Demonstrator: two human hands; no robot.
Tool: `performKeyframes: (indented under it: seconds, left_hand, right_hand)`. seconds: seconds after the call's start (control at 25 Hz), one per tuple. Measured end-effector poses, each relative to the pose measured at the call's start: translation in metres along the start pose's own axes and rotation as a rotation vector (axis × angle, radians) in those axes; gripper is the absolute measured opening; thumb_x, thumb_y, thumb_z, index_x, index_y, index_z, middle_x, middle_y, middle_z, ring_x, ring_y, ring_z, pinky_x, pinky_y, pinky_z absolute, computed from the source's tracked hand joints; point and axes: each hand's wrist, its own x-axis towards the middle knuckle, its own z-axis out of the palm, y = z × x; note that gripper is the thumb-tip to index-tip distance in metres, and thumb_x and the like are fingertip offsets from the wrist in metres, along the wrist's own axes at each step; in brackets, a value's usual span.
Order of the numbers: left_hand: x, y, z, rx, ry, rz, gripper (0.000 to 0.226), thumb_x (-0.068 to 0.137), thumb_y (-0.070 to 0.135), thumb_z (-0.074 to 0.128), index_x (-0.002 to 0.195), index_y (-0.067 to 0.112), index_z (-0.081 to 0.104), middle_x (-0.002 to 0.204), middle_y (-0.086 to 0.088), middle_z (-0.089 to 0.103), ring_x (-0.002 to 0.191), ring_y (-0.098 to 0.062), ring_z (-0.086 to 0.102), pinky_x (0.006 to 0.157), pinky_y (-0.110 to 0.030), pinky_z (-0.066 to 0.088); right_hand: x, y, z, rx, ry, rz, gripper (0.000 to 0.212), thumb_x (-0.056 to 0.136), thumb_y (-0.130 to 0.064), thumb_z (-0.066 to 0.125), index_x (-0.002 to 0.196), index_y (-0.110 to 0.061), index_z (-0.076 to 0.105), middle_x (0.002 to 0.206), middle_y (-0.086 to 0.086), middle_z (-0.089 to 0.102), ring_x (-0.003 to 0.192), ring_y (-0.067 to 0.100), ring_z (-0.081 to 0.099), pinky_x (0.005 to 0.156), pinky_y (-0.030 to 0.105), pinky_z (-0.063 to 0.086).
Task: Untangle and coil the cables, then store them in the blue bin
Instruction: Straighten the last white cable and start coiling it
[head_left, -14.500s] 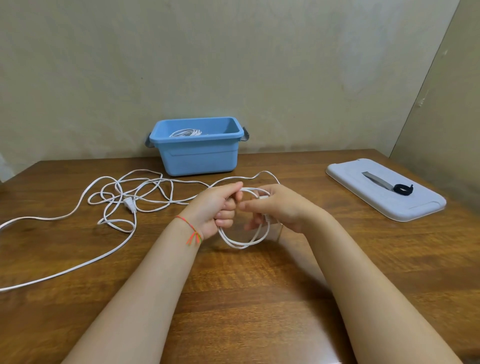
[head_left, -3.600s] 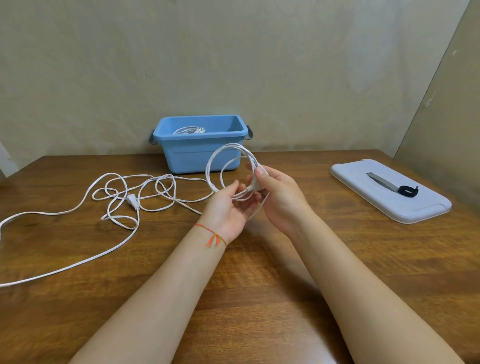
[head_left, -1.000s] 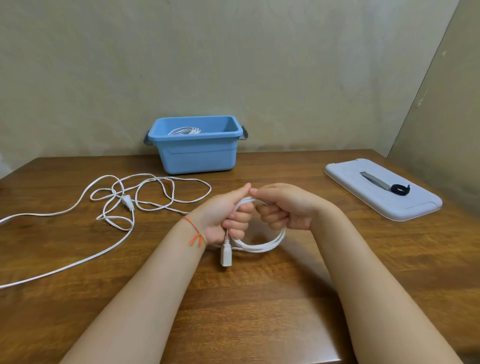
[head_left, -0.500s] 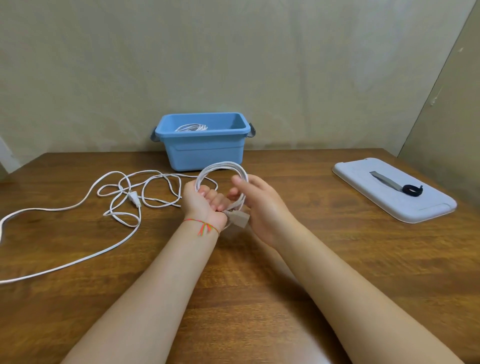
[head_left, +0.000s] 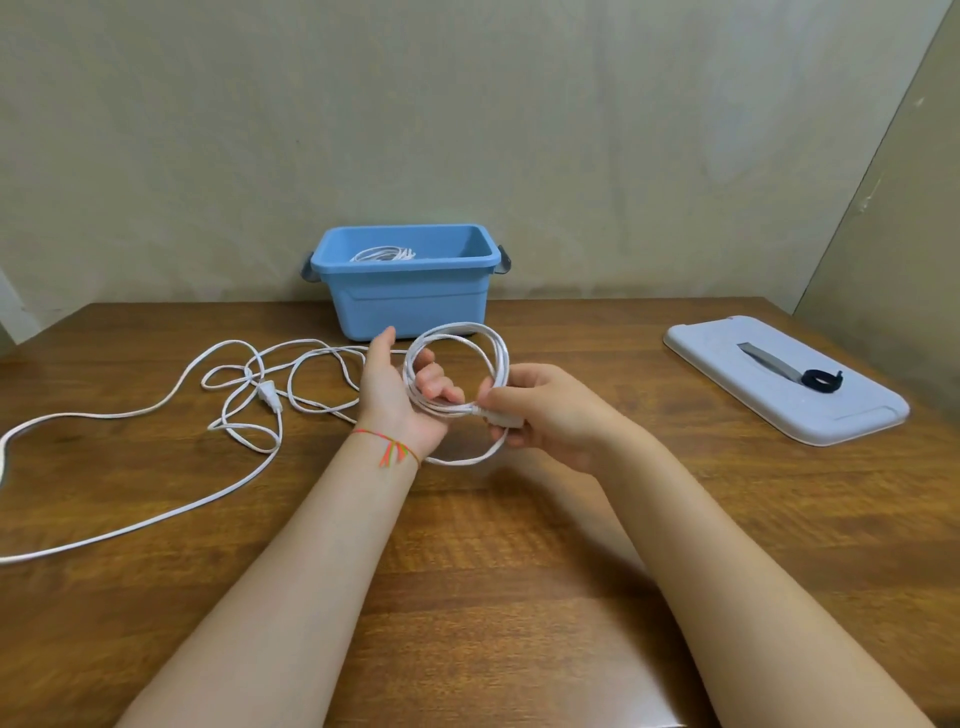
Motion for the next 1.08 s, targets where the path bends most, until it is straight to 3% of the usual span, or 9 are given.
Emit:
performKeyframes:
  seconds: [0.08, 0.24, 0.32, 0.44, 0.52, 0.64, 0.8, 0.96, 1.08]
  left_hand:
    - [0.0, 0.002, 0.001, 0.102, 0.004, -0.019, 0.043, 0.098, 0.042, 0.055, 0.068, 0.011, 0.054, 0.048, 0.004, 0.03, 0.036, -0.009, 0.027, 0.038, -0.018, 0.032]
    - [0.006, -0.005, 0.0, 0.092, 0.014, 0.004, 0.039, 0.105, 0.029, 0.045, 0.071, 0.011, 0.048, 0.042, 0.003, 0.029, 0.032, -0.009, 0.026, 0.037, -0.016, 0.033]
    - [0.008, -0.008, 0.0, 0.035, 0.029, 0.021, 0.041, 0.106, 0.029, 0.041, 0.07, 0.011, 0.045, 0.041, 0.003, 0.028, 0.031, -0.009, 0.025, 0.036, -0.014, 0.032]
    - [0.012, -0.01, 0.001, -0.019, 0.026, 0.065, 0.041, 0.108, 0.029, 0.035, 0.07, 0.013, 0.041, 0.041, 0.003, 0.025, 0.031, -0.009, 0.023, 0.039, -0.016, 0.031]
    - [0.015, -0.012, 0.0, -0.01, 0.008, 0.07, 0.04, 0.108, 0.023, 0.032, 0.069, 0.014, 0.038, 0.04, 0.003, 0.024, 0.032, -0.01, 0.024, 0.049, -0.021, 0.035]
    - [0.014, -0.012, -0.003, 0.027, -0.005, 0.054, 0.033, 0.1, 0.009, 0.031, 0.069, 0.011, 0.043, 0.04, 0.0, 0.029, 0.035, -0.012, 0.031, 0.064, -0.026, 0.046]
    - [0.011, -0.017, -0.007, 0.086, -0.013, -0.034, 0.028, 0.095, 0.01, 0.028, 0.089, 0.002, 0.055, 0.046, 0.0, 0.035, 0.039, -0.012, 0.036, 0.066, -0.031, 0.048]
    - [0.006, -0.011, -0.008, 0.199, -0.09, -0.168, 0.044, 0.1, 0.037, 0.035, 0.098, 0.0, 0.059, 0.055, 0.001, 0.038, 0.039, -0.012, 0.038, 0.058, -0.024, 0.049]
    - [0.002, -0.003, -0.007, 0.454, -0.13, -0.262, 0.046, 0.099, 0.043, 0.04, 0.083, 0.004, 0.057, 0.055, 0.001, 0.039, 0.039, -0.012, 0.037, 0.05, -0.02, 0.045]
  right_hand:
    - [0.0, -0.002, -0.011, 0.056, -0.038, 0.055, 0.005, 0.094, -0.005, 0.059, 0.091, -0.008, 0.061, 0.074, 0.006, 0.058, 0.061, 0.014, 0.056, 0.062, 0.027, 0.043]
    - [0.007, 0.003, -0.011, 0.494, 0.015, 0.156, 0.007, 0.095, -0.006, 0.057, 0.09, -0.009, 0.055, 0.073, 0.006, 0.055, 0.057, 0.011, 0.049, 0.044, 0.017, 0.035]
    - [0.008, 0.004, -0.008, 0.612, 0.044, 0.153, 0.003, 0.092, -0.006, 0.061, 0.091, -0.007, 0.059, 0.08, 0.008, 0.062, 0.058, 0.009, 0.049, 0.044, 0.015, 0.036]
    - [0.009, 0.003, -0.007, 0.667, -0.002, 0.074, 0.016, 0.079, -0.001, 0.065, 0.095, -0.002, 0.063, 0.093, 0.011, 0.066, 0.066, 0.008, 0.056, 0.067, 0.019, 0.045]
    - [0.014, 0.006, -0.007, 0.649, 0.022, 0.009, 0.018, 0.08, 0.001, 0.063, 0.098, 0.001, 0.063, 0.092, 0.01, 0.068, 0.077, 0.012, 0.059, 0.086, 0.028, 0.041]
    - [0.018, 0.011, -0.009, 0.513, 0.099, -0.05, 0.007, 0.093, -0.003, 0.058, 0.092, -0.002, 0.065, 0.092, 0.009, 0.071, 0.089, 0.021, 0.06, 0.086, 0.027, 0.043]
    - [0.019, 0.021, -0.017, 0.412, 0.135, -0.01, 0.02, 0.097, -0.022, 0.06, 0.103, -0.003, 0.065, 0.089, 0.006, 0.066, 0.096, 0.026, 0.056, 0.089, 0.034, 0.044]
    - [0.016, 0.016, -0.018, 0.523, 0.096, 0.011, 0.022, 0.101, -0.025, 0.053, 0.09, -0.007, 0.06, 0.076, 0.005, 0.053, 0.068, 0.017, 0.058, 0.068, 0.031, 0.054]
    - [0.009, 0.011, -0.022, 0.362, -0.049, 0.007, 0.018, 0.101, -0.024, 0.053, 0.092, -0.01, 0.061, 0.073, 0.002, 0.039, 0.053, 0.01, 0.034, 0.05, 0.022, 0.036]
